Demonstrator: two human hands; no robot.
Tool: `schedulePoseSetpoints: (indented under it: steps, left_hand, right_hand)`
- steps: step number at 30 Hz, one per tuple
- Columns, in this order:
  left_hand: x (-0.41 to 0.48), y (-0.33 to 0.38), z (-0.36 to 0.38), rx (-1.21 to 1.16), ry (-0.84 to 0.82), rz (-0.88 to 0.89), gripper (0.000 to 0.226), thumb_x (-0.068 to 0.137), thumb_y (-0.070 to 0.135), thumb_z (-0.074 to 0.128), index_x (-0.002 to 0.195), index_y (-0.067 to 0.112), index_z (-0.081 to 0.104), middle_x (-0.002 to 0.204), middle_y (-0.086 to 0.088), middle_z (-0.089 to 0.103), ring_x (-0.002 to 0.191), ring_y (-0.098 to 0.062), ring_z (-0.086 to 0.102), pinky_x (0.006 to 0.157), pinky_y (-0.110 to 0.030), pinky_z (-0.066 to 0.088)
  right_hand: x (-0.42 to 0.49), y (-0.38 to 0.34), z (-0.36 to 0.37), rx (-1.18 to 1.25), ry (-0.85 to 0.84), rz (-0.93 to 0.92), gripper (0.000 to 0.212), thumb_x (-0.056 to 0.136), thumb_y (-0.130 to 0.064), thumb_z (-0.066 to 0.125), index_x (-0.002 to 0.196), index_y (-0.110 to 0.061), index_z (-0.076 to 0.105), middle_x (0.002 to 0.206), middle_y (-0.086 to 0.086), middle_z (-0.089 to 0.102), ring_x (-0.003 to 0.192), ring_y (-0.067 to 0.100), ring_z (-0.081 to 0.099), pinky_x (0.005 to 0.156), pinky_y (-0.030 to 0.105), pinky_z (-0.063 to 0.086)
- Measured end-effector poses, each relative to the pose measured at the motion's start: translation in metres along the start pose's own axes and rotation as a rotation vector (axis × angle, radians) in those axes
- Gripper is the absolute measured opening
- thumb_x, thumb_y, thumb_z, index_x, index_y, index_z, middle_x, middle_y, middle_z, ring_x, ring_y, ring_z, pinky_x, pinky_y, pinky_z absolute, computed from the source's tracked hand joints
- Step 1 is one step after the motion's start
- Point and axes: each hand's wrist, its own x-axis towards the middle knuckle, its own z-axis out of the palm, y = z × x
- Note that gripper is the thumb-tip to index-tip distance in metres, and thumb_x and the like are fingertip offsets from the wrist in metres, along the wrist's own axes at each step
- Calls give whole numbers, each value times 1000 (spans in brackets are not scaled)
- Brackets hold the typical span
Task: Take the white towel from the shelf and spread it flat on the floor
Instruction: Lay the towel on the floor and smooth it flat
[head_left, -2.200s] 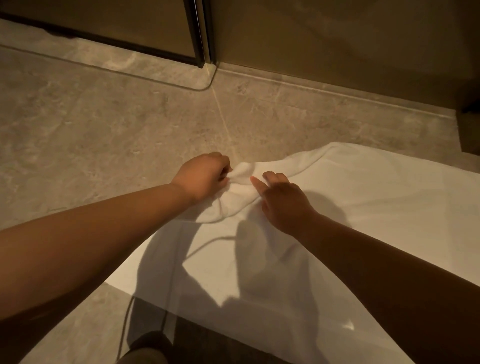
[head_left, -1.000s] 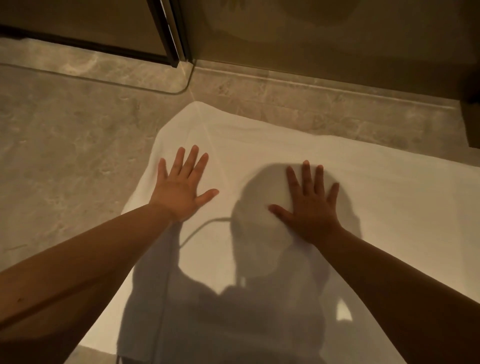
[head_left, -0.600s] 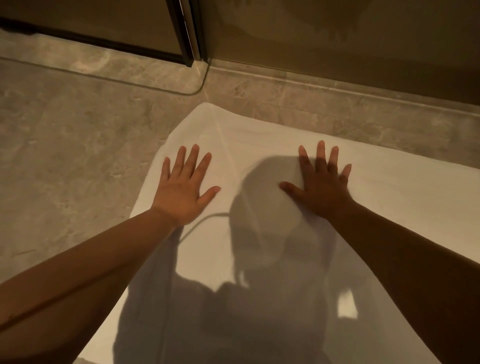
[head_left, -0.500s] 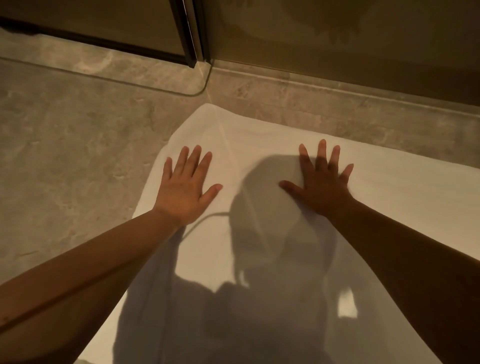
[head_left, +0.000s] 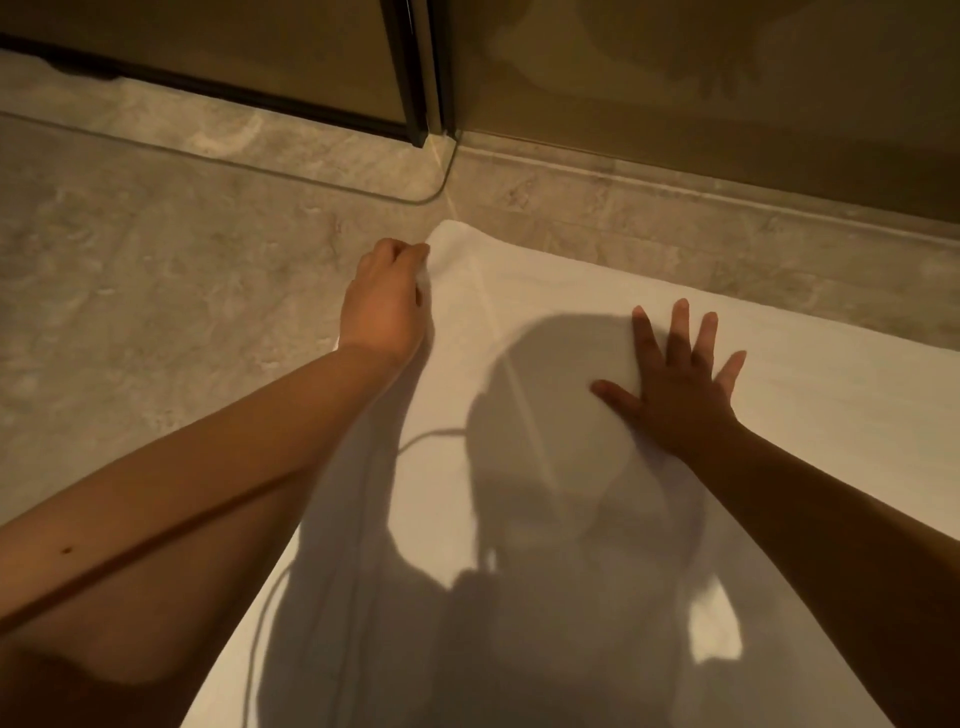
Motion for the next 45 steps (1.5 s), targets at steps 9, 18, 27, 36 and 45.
schedulePoseSetpoints:
  steps: [9, 18, 27, 36, 45]
  left_hand:
    - [-7, -2, -10, 224, 15, 337, 45, 71, -13, 56, 110, 6, 64, 105, -19, 58, 91, -39, 51, 68, -44, 41]
    - [-23, -13, 8, 463, -217, 312, 55, 93, 19, 41, 145, 7, 30, 154, -11, 26, 139, -30, 27, 104, -49, 26]
    - [-14, -3, 5, 557, -344, 184, 62, 97, 38, 18, 149, 7, 8, 159, -10, 0, 145, -26, -5, 116, -46, -2]
    - [-18, 5, 11, 498, -297, 184, 74, 92, 57, 10, 149, 14, -10, 156, -11, -19, 142, -29, -21, 112, -49, -12]
    - [-36, -2, 25, 470, -502, 144, 80, 82, 73, 9, 144, 33, -22, 154, 2, -28, 141, -26, -24, 111, -58, -3]
  right_hand:
    - [0, 0, -2, 1, -20, 3, 99, 64, -87, 5, 145, -35, -19, 156, 11, -20, 141, 39, -21, 106, 68, -3]
    - [1, -1, -4, 2, -36, 3, 99, 64, -87, 6, 144, -35, -20, 156, 10, -22, 141, 38, -20, 106, 67, -3]
    - [0, -3, -9, 7, -67, 5, 98, 66, -86, 10, 145, -35, -19, 156, 10, -22, 141, 38, -21, 108, 66, -2]
    - [-12, -13, -12, 7, 67, -3, 91, 81, -75, 24, 149, -23, -5, 158, 15, -11, 143, 37, -12, 112, 62, 4]
    - [-60, 20, 18, 93, 103, -50, 77, 86, -70, 10, 148, -30, -14, 158, 2, -17, 143, 24, -21, 114, 55, -7]
